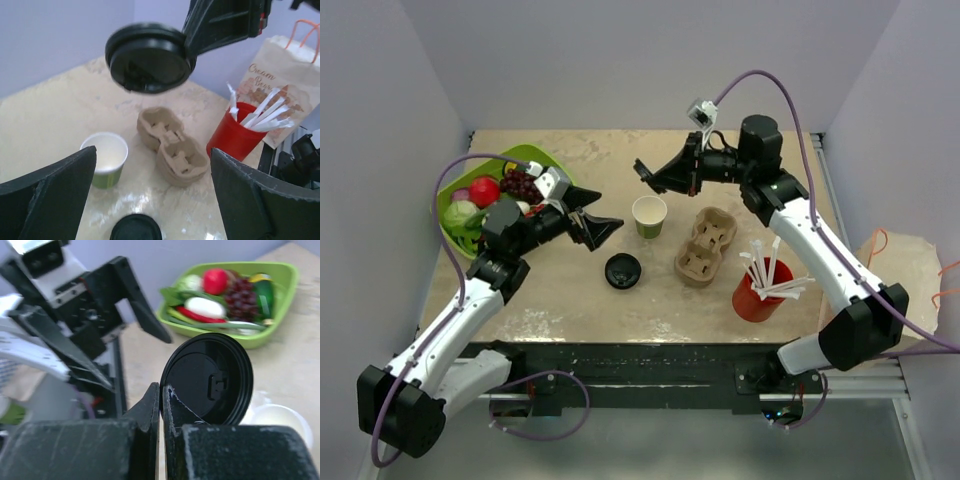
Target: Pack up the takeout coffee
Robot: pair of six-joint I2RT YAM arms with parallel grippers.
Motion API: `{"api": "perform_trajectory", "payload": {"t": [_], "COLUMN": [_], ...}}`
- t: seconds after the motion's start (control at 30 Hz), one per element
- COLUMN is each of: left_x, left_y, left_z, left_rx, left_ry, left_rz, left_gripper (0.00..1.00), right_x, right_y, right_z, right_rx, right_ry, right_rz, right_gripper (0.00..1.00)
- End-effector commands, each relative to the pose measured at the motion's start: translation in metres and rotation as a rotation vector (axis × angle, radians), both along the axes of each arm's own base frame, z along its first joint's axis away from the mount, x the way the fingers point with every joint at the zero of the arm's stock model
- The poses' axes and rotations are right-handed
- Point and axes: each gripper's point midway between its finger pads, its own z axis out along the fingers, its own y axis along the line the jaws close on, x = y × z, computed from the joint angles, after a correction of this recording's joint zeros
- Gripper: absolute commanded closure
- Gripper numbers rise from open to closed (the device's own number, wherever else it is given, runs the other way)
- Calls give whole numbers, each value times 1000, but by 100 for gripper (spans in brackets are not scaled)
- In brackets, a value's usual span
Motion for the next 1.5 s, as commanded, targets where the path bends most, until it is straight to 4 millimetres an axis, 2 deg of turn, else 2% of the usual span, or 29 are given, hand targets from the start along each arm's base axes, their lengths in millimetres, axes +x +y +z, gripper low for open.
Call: {"api": "perform_trajectory", "payload": {"t": [0.0,0.1,0.13,0.17,0.2,0.23,0.27,0.33,0.37,0.4,0.43,0.47,0.5,0.53,0.6,0.7,0.73,0.8,0.9,0.93,1.0,1.03,1.13,1.23,1.3,1.33,1.4,1.43,1.47], "left_x": [-19,-27,-29,-25,-23,-22,-20,-16,-18,-18,-23,-24,-25,-28,-27,-28,-29,-27,-30,-30,-31,-31,-35,-37,-39,-39,-41,-37,-37], "left_y": [-17,-27,-29,-31,-31,-31,-31,-30,-31,-33,-35,-37,-39,-41,-43,-46,-46,-51,-62,-64,-69,-69,-68,-68,-68,-69,-70,-72,-73], "left_z": [63,75,76,70,80,81,73,82,81,81,76,73,79,78,79,74,63,59,49,48,46,45,45,44,44,47,44,51,45], "left_rx": [-72,-69,-37,-8,8,61,93,120,133,139,157,177,192,212,225,256,289,349,381,392,412,414,409,407,397,390,357,332,314], "left_ry": [-328,-391,-430,-395,-421,-487,-460,-518,-529,-545,-542,-551,-579,-619,-608,-596,-575,-625,-593,-587,-590,-588,-589,-588,-578,-579,-533,-563,-530], "left_rz": [-170,-279,-308,-311,-311,-321,-329,-315,-329,-351,-394,-428,-462,-501,-524,-571,-587,-600,-601,-596,-594,-596,-610,-614,-623,-618,-617,-596,-585], "left_gripper": [0,0,0,0,0,0,0,0,0,0,0,0,0,0,0,0,0,0,8,19,35,49,70,84,88,90,91,92,92], "right_x": [-66,-78,-80,-79,-79,-78,-77,-85,-86,-89,-88,-83,-86,-88,-90,-94,-95,-95,-96,-98,-99,-99,-96,-92,-89,-88,-80,-82,-79], "right_y": [4,0,-1,-2,-4,-4,-4,-4,-5,-7,-7,-7,-9,-6,-5,1,1,1,4,7,8,8,7,6,6,6,5,1,-1], "right_z": [63,71,67,65,51,56,53,46,43,34,35,31,25,26,20,23,24,25,24,24,21,23,21,20,21,22,22,29,30], "right_rx": [180,170,142,122,82,72,62,48,39,14,4,-18,-40,-47,-77,-68,-67,-68,-75,-78,-88,-88,-105,-122,-126,-128,-139,-138,-146], "right_ry": [74,-10,-3,-78,-24,-48,-75,-69,-138,-118,-144,-198,-173,-186,-194,-209,-206,-209,-208,-208,-196,-203,-206,-217,-237,-260,-310,-367,-398], "right_rz": [237,279,283,288,289,290,297,365,390,398,391,380,381,393,401,428,429,423,423,429,431,434,405,378,368,362,327,310,279], "right_gripper": [100,100,100,100,100,100,100,100,100,100,100,100,100,100,100,100,100,100,100,100,100,100,100,100,100,94,72,60,55]}}
